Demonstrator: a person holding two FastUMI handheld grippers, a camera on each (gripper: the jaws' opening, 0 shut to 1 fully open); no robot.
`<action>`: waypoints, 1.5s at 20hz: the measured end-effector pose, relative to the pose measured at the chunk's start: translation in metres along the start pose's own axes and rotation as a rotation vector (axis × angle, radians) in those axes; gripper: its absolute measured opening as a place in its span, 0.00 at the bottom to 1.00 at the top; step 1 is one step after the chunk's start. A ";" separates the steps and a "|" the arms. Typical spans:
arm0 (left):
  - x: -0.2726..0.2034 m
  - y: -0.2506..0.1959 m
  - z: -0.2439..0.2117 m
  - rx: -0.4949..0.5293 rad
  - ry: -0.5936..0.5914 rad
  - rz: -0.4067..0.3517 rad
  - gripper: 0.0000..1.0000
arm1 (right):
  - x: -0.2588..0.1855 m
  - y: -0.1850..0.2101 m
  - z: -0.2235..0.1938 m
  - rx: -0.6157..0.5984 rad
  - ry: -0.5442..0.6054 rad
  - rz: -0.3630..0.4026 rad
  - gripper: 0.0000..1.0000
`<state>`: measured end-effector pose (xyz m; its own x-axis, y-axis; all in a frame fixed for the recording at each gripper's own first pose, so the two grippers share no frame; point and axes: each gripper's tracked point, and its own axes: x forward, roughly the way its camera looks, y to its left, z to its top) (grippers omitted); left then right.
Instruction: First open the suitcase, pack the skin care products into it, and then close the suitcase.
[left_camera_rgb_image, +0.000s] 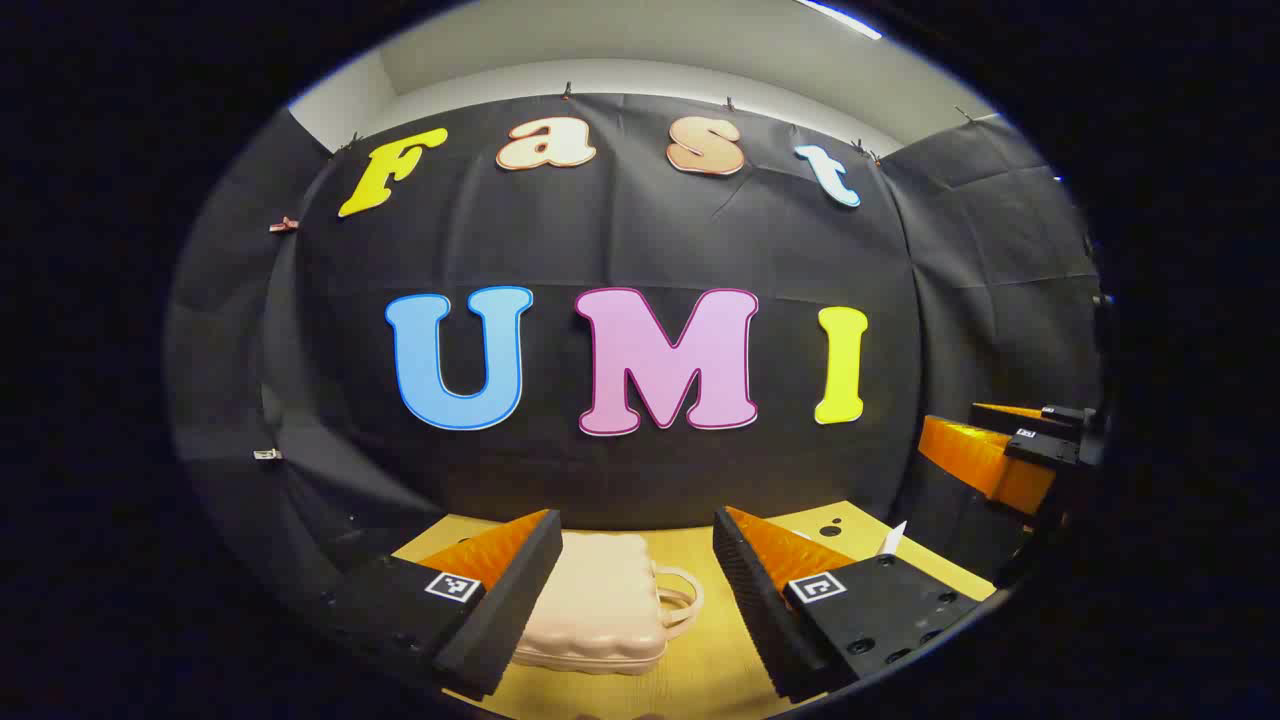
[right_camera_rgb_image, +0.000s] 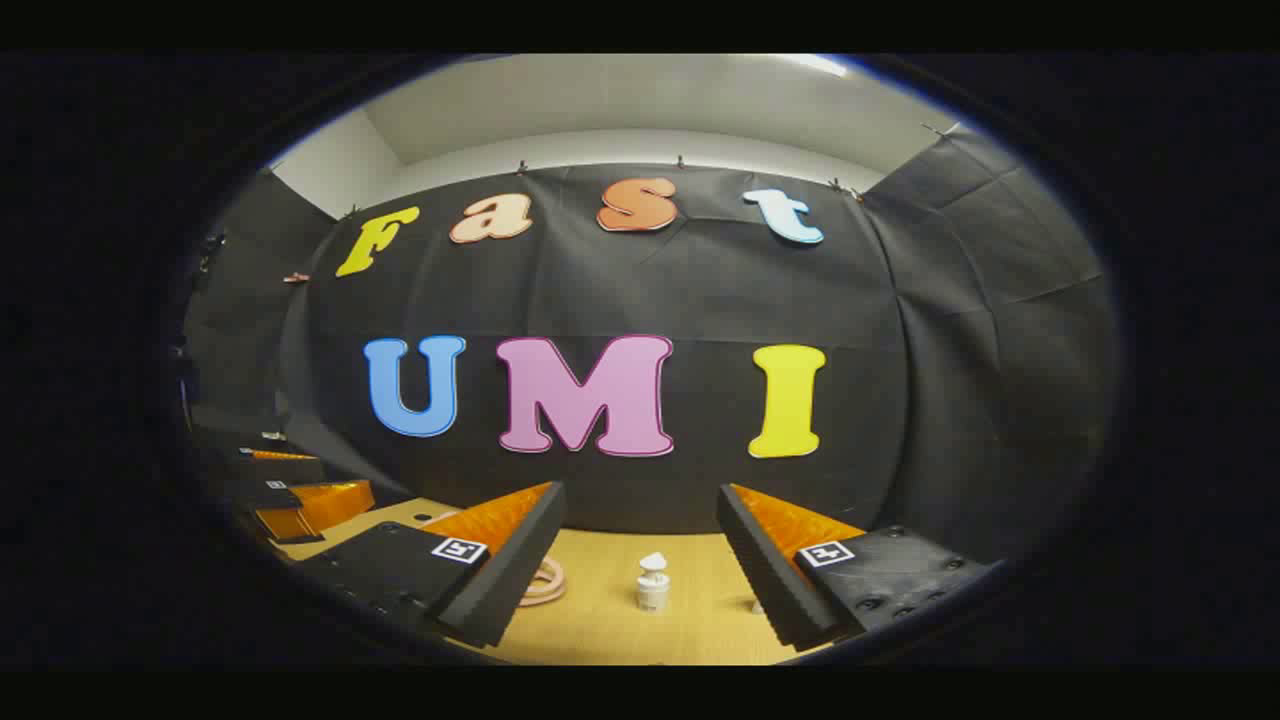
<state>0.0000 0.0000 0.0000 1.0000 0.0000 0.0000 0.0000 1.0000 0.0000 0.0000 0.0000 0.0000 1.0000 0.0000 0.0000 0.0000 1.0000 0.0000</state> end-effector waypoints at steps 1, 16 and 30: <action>0.000 0.000 0.000 0.003 -0.002 0.000 0.96 | 0.002 0.004 0.000 0.002 0.000 0.008 0.96; 0.013 -0.017 -0.023 0.000 0.030 -0.012 0.96 | 0.006 -0.009 0.000 0.012 -0.014 0.021 0.97; 0.098 -0.080 -0.086 0.003 0.178 -0.113 0.96 | 0.021 -0.033 -0.014 -0.031 0.017 0.013 0.97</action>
<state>0.0980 -0.0801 -0.0864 0.9779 -0.1120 -0.1764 0.1125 0.9936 -0.0073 0.0207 -0.0328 -0.0143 0.9998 0.0132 -0.0169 -0.0137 0.9994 -0.0311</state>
